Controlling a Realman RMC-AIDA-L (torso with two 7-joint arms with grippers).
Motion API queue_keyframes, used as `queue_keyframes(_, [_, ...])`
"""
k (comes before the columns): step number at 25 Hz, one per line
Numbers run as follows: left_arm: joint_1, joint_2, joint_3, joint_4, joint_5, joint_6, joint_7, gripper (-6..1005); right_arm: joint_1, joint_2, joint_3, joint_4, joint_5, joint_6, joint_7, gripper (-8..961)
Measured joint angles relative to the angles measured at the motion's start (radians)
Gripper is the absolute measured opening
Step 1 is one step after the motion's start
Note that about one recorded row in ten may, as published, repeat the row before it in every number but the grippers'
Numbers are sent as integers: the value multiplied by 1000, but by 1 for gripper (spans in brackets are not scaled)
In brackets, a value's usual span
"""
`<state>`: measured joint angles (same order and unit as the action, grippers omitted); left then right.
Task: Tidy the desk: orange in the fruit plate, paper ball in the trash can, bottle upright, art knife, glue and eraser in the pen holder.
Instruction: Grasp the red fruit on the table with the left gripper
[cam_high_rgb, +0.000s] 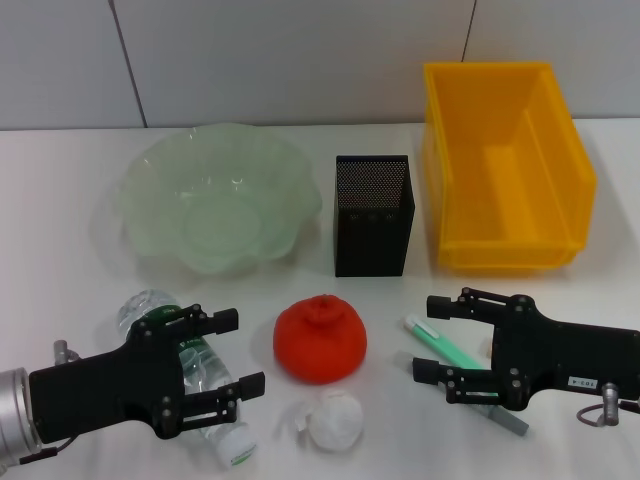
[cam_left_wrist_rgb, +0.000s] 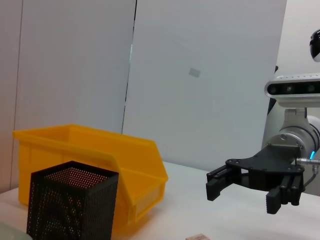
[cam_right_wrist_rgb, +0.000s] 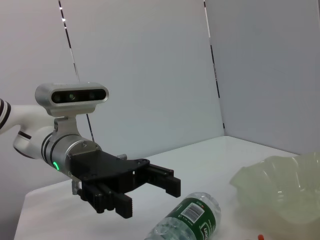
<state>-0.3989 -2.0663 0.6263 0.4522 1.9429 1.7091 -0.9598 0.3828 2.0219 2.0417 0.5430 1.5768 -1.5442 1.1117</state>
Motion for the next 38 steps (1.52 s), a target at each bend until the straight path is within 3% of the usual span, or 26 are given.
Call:
queue_keyframes(24, [1, -1, -8, -5, -2, 3, 16, 799, -16, 1, 8, 6, 2, -18, 1, 794])
queue_keyframes(29, [-16, -6, -6, -24, -48, -21, 39, 800, -59, 2, 149, 42, 11, -116, -5, 794])
queue_keyframes(34, [-82, -8, 2, -97, -62, -85, 66, 799, -74, -6, 188, 67, -11, -151, 8, 794])
queue_keyframes(38, [-172, -12, 49, -179, -61, -216, 70, 797, -77, -3, 192, 104, -129, -152, 20, 794])
